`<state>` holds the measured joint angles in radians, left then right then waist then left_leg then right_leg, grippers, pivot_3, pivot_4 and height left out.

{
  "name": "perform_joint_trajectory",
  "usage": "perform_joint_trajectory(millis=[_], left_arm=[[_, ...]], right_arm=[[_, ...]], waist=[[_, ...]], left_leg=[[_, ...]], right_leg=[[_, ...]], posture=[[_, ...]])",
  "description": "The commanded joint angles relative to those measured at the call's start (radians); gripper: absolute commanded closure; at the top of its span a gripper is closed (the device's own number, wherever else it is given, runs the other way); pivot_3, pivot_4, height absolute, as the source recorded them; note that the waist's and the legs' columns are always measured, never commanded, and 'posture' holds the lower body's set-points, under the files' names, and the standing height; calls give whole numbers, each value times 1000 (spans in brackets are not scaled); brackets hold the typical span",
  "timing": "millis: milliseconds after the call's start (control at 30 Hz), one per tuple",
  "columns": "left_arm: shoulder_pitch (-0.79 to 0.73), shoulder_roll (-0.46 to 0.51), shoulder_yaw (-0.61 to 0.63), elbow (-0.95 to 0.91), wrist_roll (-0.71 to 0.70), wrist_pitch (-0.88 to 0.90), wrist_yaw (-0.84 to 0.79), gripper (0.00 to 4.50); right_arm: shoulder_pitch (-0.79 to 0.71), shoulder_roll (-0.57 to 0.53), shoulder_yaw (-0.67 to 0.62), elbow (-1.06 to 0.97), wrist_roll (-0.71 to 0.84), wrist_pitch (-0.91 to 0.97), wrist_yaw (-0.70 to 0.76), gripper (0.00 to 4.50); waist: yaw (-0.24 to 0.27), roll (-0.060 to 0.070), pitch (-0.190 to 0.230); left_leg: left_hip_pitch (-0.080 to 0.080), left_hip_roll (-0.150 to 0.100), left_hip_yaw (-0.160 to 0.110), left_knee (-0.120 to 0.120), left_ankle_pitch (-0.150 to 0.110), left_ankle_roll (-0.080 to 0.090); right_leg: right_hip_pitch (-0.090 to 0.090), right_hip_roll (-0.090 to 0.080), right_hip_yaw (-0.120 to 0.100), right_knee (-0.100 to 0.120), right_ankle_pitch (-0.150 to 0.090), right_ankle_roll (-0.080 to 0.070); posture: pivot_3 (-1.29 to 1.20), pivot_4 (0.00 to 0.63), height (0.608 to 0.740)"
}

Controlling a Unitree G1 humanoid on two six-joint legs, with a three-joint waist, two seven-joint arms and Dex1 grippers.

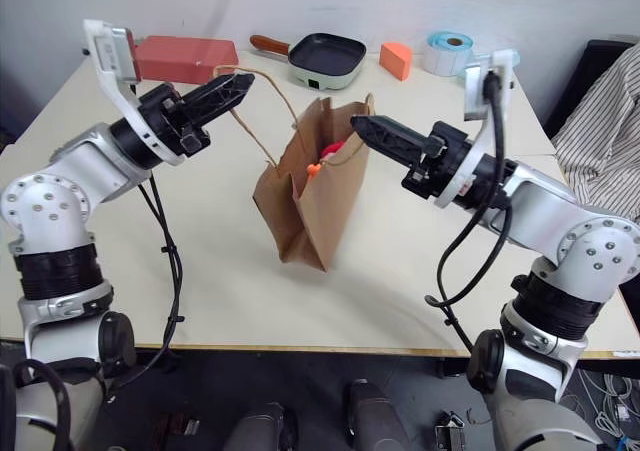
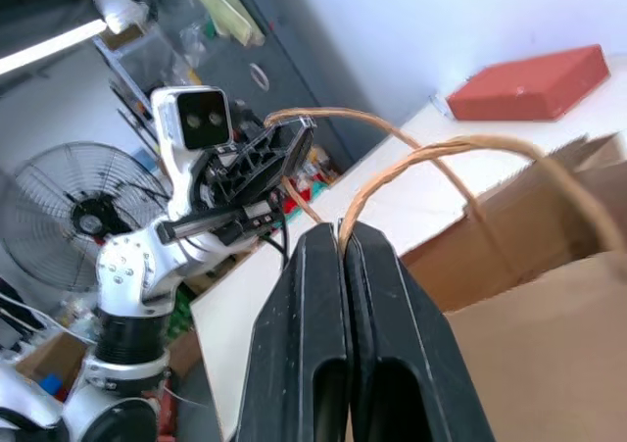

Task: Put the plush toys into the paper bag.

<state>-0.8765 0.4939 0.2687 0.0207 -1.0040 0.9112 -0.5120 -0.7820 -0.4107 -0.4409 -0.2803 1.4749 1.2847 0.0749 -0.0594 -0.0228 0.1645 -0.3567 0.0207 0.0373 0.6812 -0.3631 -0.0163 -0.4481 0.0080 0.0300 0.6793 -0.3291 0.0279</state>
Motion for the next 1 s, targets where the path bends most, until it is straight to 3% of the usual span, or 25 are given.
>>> perform_joint_trajectory(millis=[33,167,267,300,400,700,800,1000], left_arm=[[2,-31,-40,-3,62,-66,-36,4500],[26,-60,-70,-14,95,-84,-59,4500],[36,-59,-62,-19,94,-79,-72,4500],[37,-55,-54,-17,90,-74,-75,4299],[32,-25,-1,-15,49,-40,-78,3590],[122,153,142,-141,-122,120,-120,778],[188,221,171,-182,-126,130,-130,8],[369,276,206,-301,-103,109,-125,8]], right_arm=[[44,-62,116,-82,-129,-57,54,4460],[91,-115,200,-122,-310,-180,123,4460],[107,-118,197,-131,-336,-230,162,4460],[111,-118,193,-135,-335,-239,170,4489],[118,-110,163,-160,-254,-248,187,3888],[183,-228,105,-222,-165,-261,245,843],[223,-295,60,-221,-121,-257,274,832],[276,-392,52,-213,-88,-249,297,832]], waist=[[5,0,0],[7,0,0],[7,0,0],[6,0,0],[6,0,0],[8,0,0],[10,0,0],[7,0,0]], left_leg=[[0,0,0,0,0,0],[-2,0,0,0,-1,1],[-3,0,0,0,-1,1],[-3,0,0,0,-1,1],[-3,0,0,0,-1,1],[-3,1,-1,1,-1,2],[-3,1,-1,0,-1,2],[-1,1,-1,0,-1,2]], right_leg=[[0,0,0,0,0,0],[-1,0,0,-1,0,1],[-1,0,0,-1,0,1],[-1,0,0,-1,0,1],[-1,0,0,-1,0,1],[-1,0,-1,-2,0,1],[-1,0,-1,-2,0,1],[0,0,-1,-6,0,1]], posture=[[0,150,740],[0,150,740],[0,150,740],[0,150,740],[0,150,740],[0,150,740],[0,150,740],[0,150,740]])
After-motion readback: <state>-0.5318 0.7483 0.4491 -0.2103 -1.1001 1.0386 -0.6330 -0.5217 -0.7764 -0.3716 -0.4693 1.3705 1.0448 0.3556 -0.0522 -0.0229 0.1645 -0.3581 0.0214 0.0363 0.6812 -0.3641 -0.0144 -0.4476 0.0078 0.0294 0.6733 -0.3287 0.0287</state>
